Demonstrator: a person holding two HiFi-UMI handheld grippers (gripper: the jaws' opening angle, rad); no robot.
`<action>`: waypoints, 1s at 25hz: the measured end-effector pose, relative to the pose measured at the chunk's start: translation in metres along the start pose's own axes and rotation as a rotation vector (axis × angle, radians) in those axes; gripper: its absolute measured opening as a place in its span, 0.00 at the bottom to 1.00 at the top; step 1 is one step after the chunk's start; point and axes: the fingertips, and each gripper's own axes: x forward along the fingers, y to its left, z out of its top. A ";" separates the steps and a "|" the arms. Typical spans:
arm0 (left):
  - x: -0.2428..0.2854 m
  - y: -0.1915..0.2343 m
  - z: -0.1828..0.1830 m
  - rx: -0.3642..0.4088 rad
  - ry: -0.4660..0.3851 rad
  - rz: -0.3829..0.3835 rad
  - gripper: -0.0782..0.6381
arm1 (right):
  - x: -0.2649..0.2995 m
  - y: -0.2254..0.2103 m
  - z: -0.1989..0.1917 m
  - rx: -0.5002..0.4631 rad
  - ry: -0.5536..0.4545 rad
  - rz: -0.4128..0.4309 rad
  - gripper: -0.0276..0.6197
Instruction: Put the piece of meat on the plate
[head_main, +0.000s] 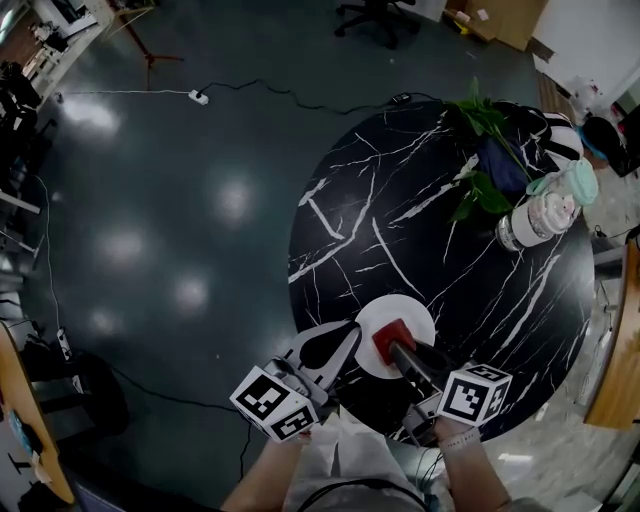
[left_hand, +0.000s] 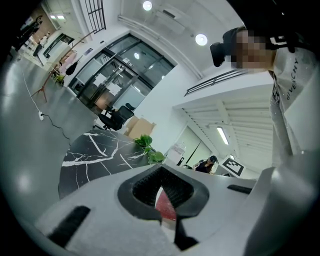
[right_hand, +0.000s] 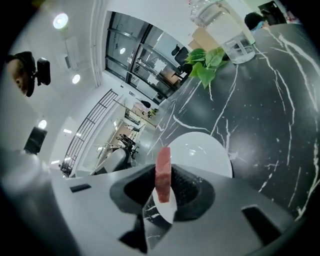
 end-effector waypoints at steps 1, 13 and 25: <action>0.000 0.000 0.000 0.000 -0.002 0.003 0.12 | 0.001 0.000 0.000 -0.007 0.005 -0.001 0.18; -0.002 -0.002 0.005 -0.006 -0.019 0.002 0.12 | 0.003 0.000 0.004 -0.332 0.035 -0.162 0.19; -0.007 -0.002 0.003 -0.022 -0.023 0.009 0.12 | -0.002 -0.009 0.001 -0.491 0.076 -0.225 0.25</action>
